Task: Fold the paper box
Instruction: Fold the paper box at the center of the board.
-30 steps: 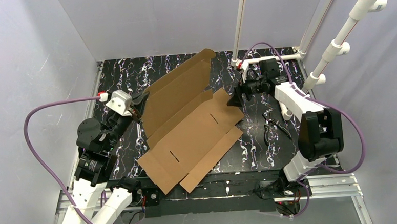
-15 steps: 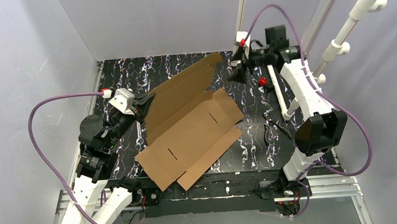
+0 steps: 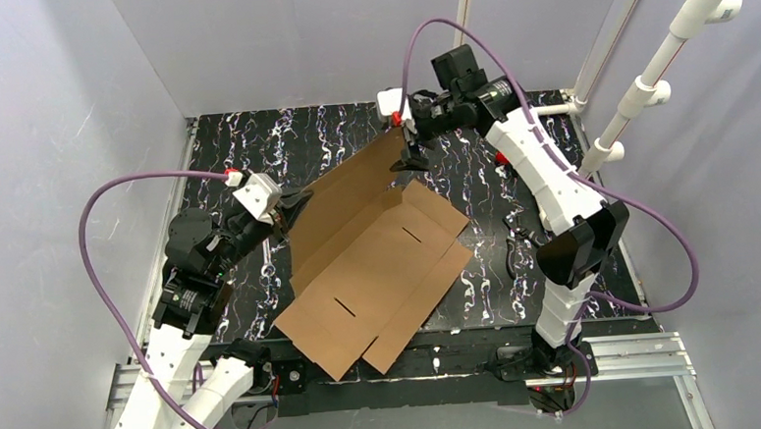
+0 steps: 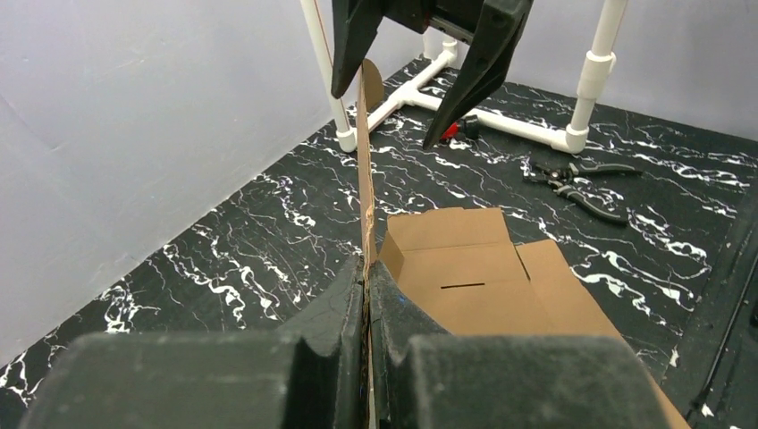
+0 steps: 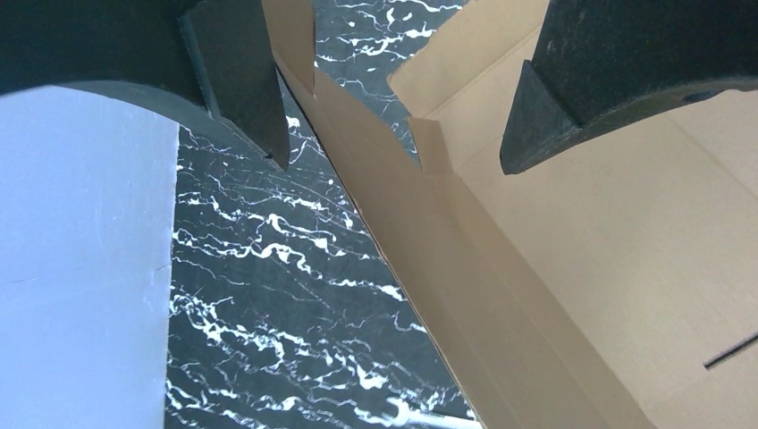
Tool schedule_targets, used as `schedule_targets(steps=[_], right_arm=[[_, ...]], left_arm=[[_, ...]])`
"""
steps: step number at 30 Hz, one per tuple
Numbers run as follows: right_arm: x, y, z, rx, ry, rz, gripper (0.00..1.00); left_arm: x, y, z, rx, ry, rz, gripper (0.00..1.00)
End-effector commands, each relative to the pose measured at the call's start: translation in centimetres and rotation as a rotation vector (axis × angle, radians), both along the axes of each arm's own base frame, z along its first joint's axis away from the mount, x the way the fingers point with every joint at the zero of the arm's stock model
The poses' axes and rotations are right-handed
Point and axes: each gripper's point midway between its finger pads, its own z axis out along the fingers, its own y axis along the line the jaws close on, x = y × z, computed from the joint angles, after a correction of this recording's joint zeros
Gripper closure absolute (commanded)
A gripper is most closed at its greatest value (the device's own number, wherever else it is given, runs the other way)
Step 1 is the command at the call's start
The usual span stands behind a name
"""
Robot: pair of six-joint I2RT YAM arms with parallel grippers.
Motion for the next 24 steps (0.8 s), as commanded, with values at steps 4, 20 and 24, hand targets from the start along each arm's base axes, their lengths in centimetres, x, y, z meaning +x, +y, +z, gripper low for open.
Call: schedule_targets(steps=[4, 20, 24], right_arm=[[-1.6, 1.0, -0.2, -0.088, -0.119, 0.087, 0.17], [-2.4, 0.9, 0.8, -0.168, -0.274, 0.121, 0.99], [-2.1, -0.2, 1.2, -0.203, -0.317, 0.088, 0.99]], left_arm=[[-0.8, -0.5, 0.9, 0.037, -0.058, -0.061, 1.00], [-1.6, 0.3, -0.7, 0.112, -0.023, -0.043, 0.94], [-2.7, 1.1, 0.3, 0.097, -0.001, -0.022, 0.57]])
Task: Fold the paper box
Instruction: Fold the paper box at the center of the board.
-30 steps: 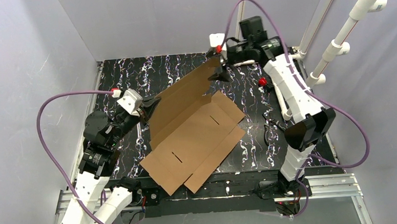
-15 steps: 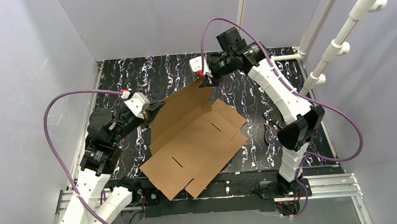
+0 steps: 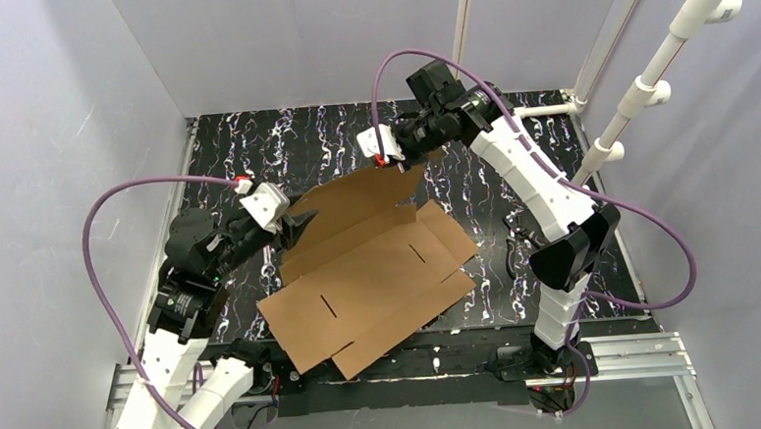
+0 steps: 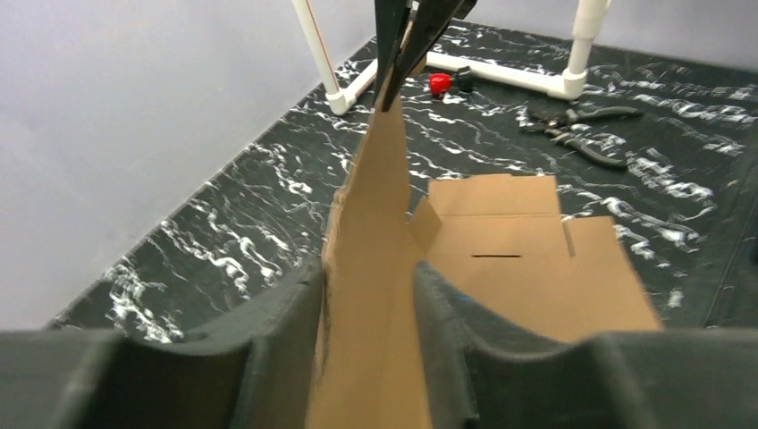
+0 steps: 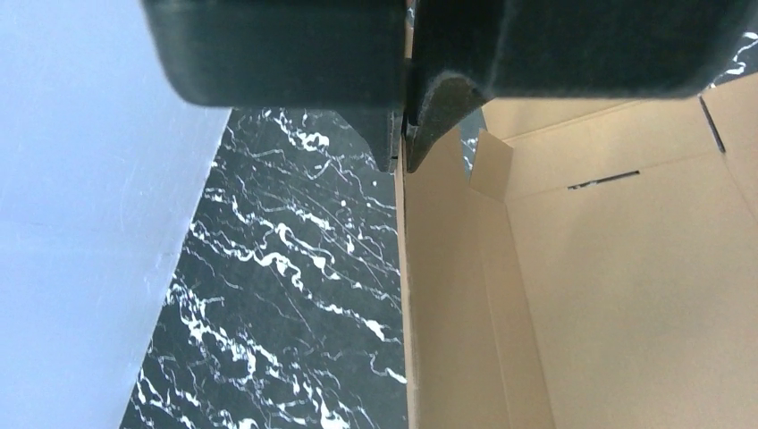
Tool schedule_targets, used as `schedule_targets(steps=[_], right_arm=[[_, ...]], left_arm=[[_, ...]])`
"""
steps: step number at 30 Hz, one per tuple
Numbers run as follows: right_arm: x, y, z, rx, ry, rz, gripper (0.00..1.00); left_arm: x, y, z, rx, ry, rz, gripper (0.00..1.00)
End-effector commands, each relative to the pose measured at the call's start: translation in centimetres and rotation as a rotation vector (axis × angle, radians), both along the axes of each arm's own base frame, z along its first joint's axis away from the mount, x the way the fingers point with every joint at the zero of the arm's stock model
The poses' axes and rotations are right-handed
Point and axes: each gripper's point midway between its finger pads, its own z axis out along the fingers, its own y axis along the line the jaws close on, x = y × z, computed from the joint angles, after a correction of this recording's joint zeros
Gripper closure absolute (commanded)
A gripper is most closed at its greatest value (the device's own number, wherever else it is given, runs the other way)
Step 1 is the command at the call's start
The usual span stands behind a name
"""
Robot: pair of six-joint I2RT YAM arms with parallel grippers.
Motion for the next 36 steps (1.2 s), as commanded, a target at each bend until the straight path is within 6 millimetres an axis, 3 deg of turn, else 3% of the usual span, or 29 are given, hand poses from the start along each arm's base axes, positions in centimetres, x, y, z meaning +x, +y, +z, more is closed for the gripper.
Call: schedule_targets(steps=[1, 5, 8, 16, 26, 36], right_arm=[[0.6, -1.7, 3.7, 0.013, -0.140, -0.045, 0.99], [0.3, -2.1, 3.5, -0.002, -0.135, -0.047, 0.99], [0.4, -2.2, 3.5, -0.006, -0.134, -0.060, 0.99], [0.9, -2.1, 3.6, 0.000, -0.124, -0.090, 0.99], [1.4, -1.9, 4.1, 0.019, -0.122, -0.120, 0.99], [1.0, -1.7, 3.9, 0.028, -0.101, -0.110, 0.99]], left_arm=[[-2.0, 1.1, 2.7, -0.021, -0.008, 0.022, 0.48], [-2.8, 1.7, 4.3, -0.066, 0.017, 0.058, 0.18], [-2.9, 2.2, 5.4, -0.120, 0.041, 0.094, 0.02], [-2.0, 1.7, 6.2, -0.123, 0.124, 0.104, 0.02], [-1.7, -0.6, 7.1, -0.120, 0.164, -0.019, 0.02], [-2.3, -1.5, 6.4, -0.107, 0.182, -0.096, 0.02]])
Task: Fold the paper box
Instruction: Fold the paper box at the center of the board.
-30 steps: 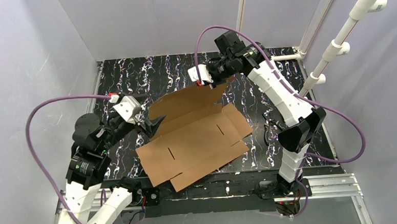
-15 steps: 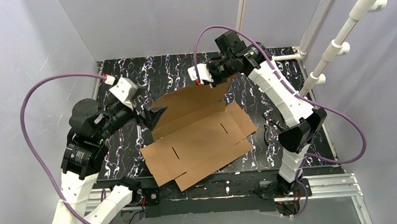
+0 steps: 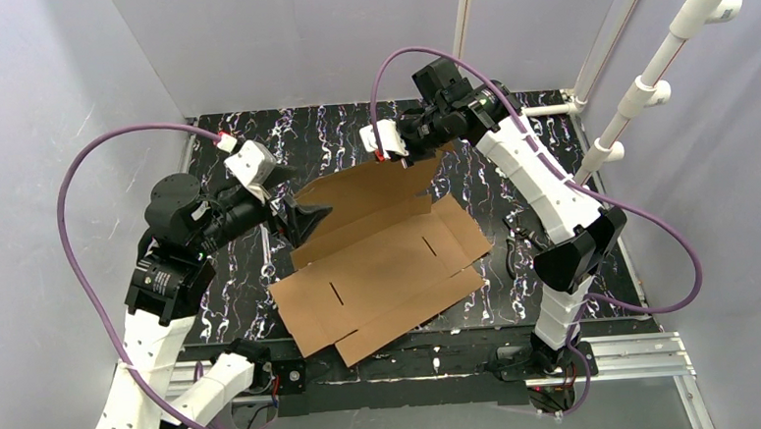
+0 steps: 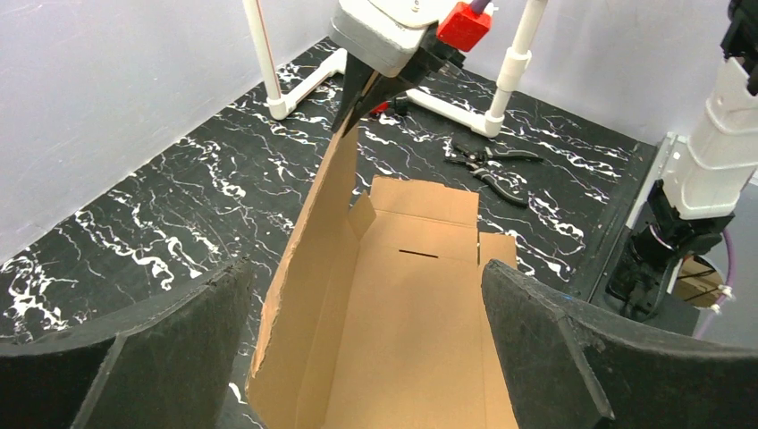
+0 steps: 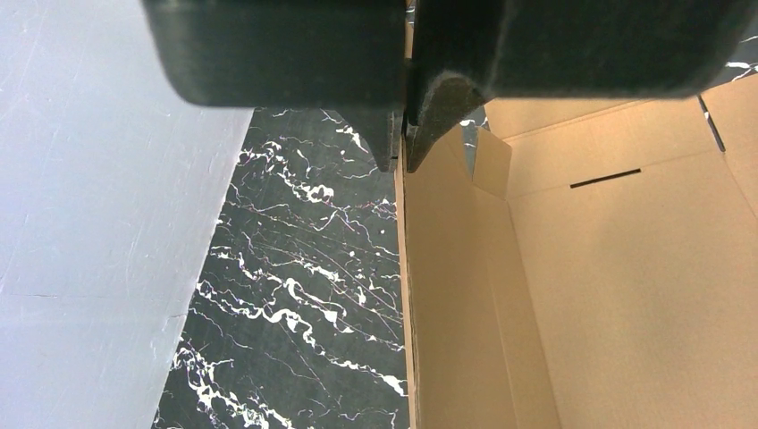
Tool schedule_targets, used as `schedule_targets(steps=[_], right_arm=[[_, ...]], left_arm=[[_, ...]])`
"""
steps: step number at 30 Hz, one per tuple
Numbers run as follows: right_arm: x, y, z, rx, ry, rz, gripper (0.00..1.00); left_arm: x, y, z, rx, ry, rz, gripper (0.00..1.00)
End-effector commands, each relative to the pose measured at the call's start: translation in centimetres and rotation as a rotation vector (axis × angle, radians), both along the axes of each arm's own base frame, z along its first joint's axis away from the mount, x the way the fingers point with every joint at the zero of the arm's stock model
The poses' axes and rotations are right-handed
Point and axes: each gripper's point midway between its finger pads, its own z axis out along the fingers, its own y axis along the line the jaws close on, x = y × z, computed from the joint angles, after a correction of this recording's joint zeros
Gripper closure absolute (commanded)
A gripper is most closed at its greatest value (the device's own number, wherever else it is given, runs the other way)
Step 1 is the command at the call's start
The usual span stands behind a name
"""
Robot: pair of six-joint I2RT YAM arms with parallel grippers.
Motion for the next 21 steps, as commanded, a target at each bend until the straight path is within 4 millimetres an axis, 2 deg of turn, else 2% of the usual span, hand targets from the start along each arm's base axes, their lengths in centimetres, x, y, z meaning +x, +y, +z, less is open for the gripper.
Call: schedule_targets(steps=[1, 7, 14, 18, 21], right_arm=[[-0.6, 0.2, 3.5, 0.086, -0.050, 0.008, 0.99], [-0.8, 0.3, 3.5, 0.093, -0.040, 0.017, 0.99], [-1.0, 0.5, 3.6, 0.102, -0.033, 0.026, 0.99], [-1.1, 0.7, 3.6, 0.107, -0.025, 0.035, 0.99], [-1.1, 0.8, 3.5, 0.108, -0.022, 0.037, 0.99]], left_arm=[[-1.2, -0.5, 0.8, 0.001, -0.028, -0.065, 0.02], [-0.7, -0.5, -0.3, 0.053, 0.001, -0.073, 0.02], [-0.3, -1.4, -0.2, 0.080, -0.007, -0.124, 0.02], [1.1, -1.5, -1.3, 0.158, -0.020, -0.123, 0.02], [2.9, -1.4, -2.7, 0.254, -0.027, -0.102, 0.07]])
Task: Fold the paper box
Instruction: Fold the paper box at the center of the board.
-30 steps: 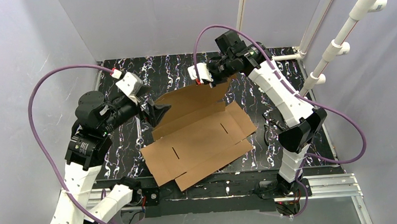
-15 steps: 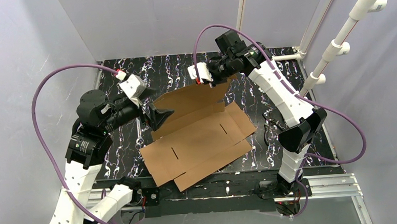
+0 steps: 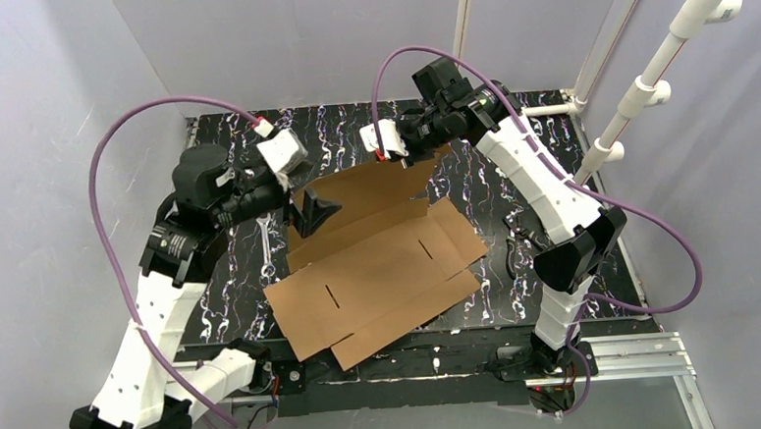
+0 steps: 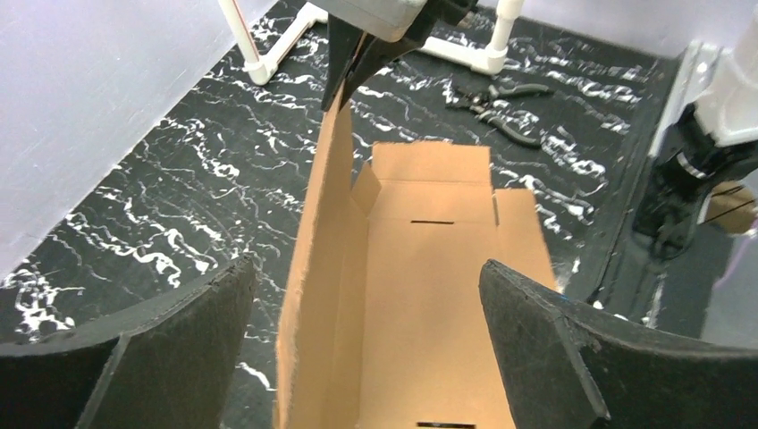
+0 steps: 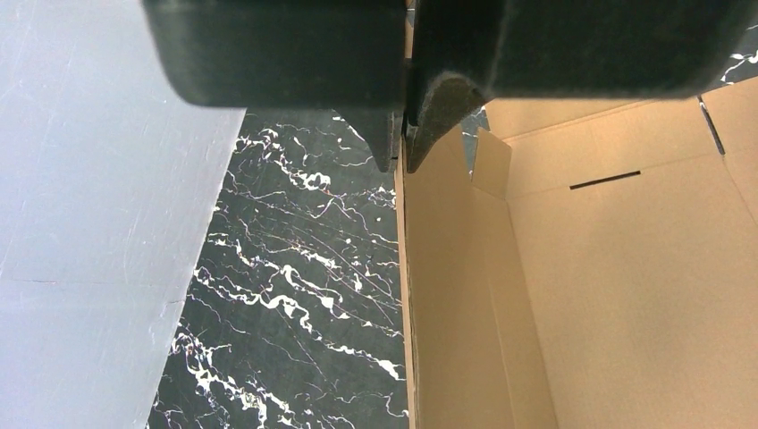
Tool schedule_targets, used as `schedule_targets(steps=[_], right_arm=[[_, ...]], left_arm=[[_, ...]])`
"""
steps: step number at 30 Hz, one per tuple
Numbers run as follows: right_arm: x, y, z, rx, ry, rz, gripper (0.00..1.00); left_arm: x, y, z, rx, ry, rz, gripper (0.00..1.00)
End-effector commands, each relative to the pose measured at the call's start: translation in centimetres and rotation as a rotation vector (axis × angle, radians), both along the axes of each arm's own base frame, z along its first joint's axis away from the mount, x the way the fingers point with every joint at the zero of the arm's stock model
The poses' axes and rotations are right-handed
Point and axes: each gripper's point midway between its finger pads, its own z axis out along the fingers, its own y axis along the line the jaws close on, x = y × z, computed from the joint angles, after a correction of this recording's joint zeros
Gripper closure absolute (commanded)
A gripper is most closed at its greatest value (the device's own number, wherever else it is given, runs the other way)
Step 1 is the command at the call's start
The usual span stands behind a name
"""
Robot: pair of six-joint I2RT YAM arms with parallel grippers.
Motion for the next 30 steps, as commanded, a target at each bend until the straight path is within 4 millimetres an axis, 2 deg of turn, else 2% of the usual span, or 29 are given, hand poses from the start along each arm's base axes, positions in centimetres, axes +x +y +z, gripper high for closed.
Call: schedule_targets(steps=[1, 5, 9, 13, 20, 24, 26, 30], right_arm=[[-0.7, 0.4, 3.3, 0.088, -0.039, 0.018, 0.99], [-0.8, 0.4, 3.4, 0.090, -0.037, 0.020, 0.99], [-0.7, 0.4, 3.4, 0.091, -0.038, 0.021, 0.99], [-0.8, 0.5, 3.3, 0.093, -0.035, 0.025, 0.99], [-0.8, 0.5, 3.3, 0.094, -0.031, 0.026, 0.99], [-0.9, 0.5, 3.2, 0.093, -0.028, 0.026, 0.99], [-0.9, 0.6, 3.2, 0.096, -0.025, 0.028, 0.99], [-0.9, 0.6, 3.2, 0.096, -0.024, 0.031, 0.99]], left_arm=[[1.8, 0.4, -1.1, 0.140, -0.059, 0.004, 0.08], [3.2, 0.8, -2.2, 0.225, -0.071, 0.017, 0.16], [3.1, 0.4, -3.4, 0.245, -0.051, -0.018, 0.28], [3.4, 0.7, -4.7, 0.276, -0.043, -0.009, 0.47], [3.8, 1.1, -6.1, 0.327, -0.048, 0.001, 0.53], [4.3, 1.5, -6.1, 0.348, -0.068, 0.020, 0.69], [4.4, 1.5, -6.2, 0.353, -0.070, 0.024, 0.70], [4.4, 1.2, -6.5, 0.355, -0.065, 0.008, 0.64]])
